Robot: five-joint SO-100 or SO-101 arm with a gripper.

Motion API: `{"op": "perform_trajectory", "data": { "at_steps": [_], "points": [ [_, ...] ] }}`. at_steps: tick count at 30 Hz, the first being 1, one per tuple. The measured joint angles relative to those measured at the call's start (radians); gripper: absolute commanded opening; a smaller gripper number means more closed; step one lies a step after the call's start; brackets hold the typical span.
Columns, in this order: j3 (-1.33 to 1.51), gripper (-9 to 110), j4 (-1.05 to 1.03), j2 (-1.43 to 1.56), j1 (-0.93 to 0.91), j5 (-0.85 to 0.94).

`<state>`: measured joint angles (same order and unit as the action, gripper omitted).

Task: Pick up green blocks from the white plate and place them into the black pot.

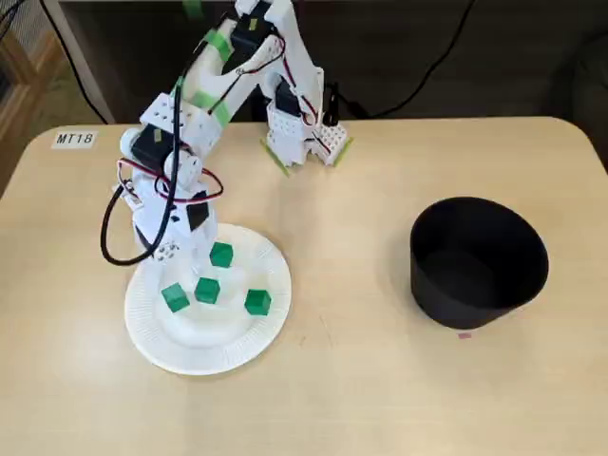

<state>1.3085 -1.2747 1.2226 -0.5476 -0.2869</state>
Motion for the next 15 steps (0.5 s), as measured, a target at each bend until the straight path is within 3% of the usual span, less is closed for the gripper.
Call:
{"op": "perform_trajectory", "data": {
  "at_steps": [15],
  "points": [
    [-0.061,15,0.035,-0.123,-0.018,-0.011]
  ]
}}
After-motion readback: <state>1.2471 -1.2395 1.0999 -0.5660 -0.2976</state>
